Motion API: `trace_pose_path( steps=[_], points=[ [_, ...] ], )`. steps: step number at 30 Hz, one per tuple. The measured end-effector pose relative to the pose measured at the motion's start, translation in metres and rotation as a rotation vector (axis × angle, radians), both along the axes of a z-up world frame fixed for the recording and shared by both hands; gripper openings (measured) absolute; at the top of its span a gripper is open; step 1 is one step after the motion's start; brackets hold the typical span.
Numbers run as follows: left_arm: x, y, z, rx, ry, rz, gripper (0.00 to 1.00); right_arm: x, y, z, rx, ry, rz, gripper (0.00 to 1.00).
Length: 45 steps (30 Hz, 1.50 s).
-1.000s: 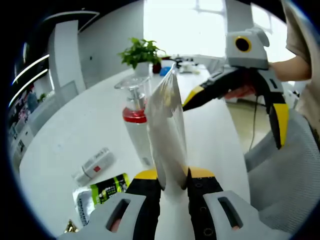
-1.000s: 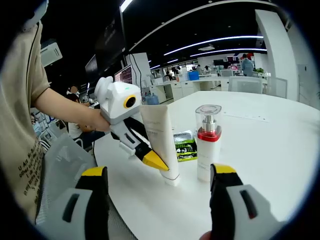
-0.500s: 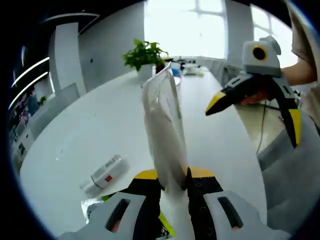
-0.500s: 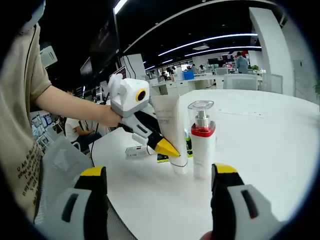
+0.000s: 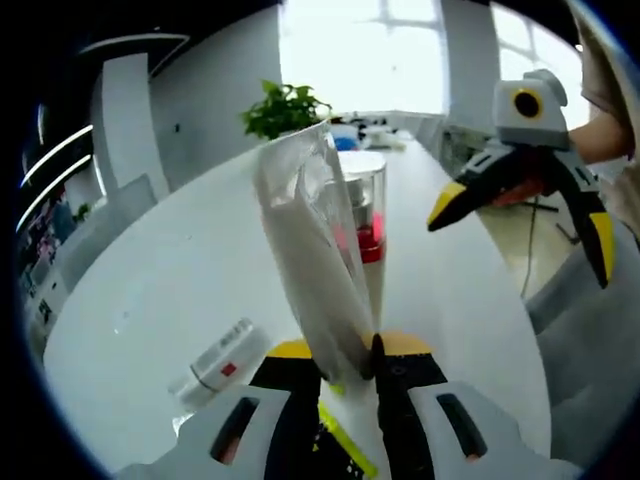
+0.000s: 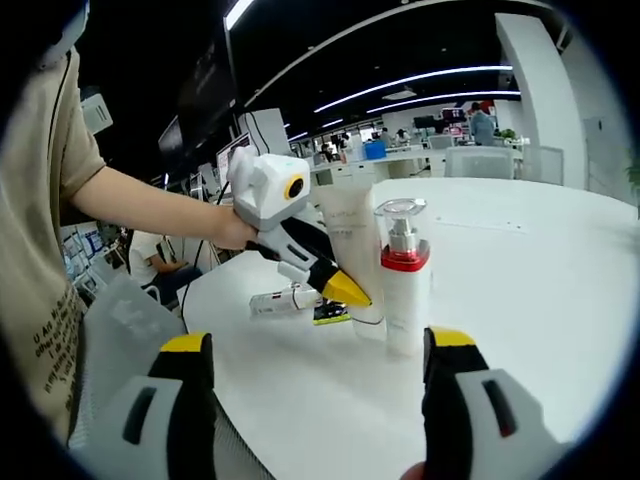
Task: Arrange the skincare products in the storage area until every visible bottle or jar stands upright without overlapping.
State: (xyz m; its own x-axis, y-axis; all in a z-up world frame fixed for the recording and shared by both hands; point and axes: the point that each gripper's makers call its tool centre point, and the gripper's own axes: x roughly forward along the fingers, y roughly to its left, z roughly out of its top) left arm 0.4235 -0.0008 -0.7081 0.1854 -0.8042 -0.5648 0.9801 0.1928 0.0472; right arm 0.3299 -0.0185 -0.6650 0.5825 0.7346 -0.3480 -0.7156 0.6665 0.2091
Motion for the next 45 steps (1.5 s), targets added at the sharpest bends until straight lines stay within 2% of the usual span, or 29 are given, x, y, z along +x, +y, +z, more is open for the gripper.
trace_pose_path(
  steps=[5, 8, 10, 16, 19, 21, 27, 37, 45],
  points=[
    [-0.001, 0.000, -0.005, 0.033, -0.005, 0.000, 0.18, 0.001, 0.000, 0.002, 0.000, -0.003, 0.000, 0.86],
    [-0.002, 0.004, -0.016, 0.089, -0.006, 0.004, 0.20, 0.001, 0.000, 0.003, -0.002, -0.005, 0.001, 0.86],
    [-0.005, 0.007, -0.021, 0.100, 0.023, 0.017, 0.24, 0.002, -0.001, 0.004, -0.003, -0.007, 0.002, 0.86],
    [-0.011, 0.015, -0.026, 0.114, 0.055, 0.046, 0.33, 0.001, 0.000, 0.007, -0.005, -0.011, 0.005, 0.86],
    [-0.015, 0.019, -0.029, 0.117, 0.081, 0.066, 0.44, 0.000, 0.000, 0.007, -0.008, -0.013, 0.007, 0.86],
    [-0.019, 0.023, -0.031, 0.117, 0.097, 0.085, 0.48, -0.001, 0.002, 0.008, -0.008, -0.014, 0.010, 0.86],
    [-0.031, 0.037, -0.033, 0.111, 0.142, 0.143, 0.52, -0.004, 0.003, 0.009, -0.010, -0.016, 0.015, 0.87],
    [-0.040, 0.051, -0.026, 0.057, 0.200, 0.253, 0.61, -0.006, 0.000, 0.011, -0.023, -0.021, 0.013, 0.86],
    [-0.050, 0.066, -0.020, 0.027, 0.221, 0.330, 0.66, -0.010, -0.001, 0.015, -0.028, -0.027, 0.011, 0.86]
  ],
)
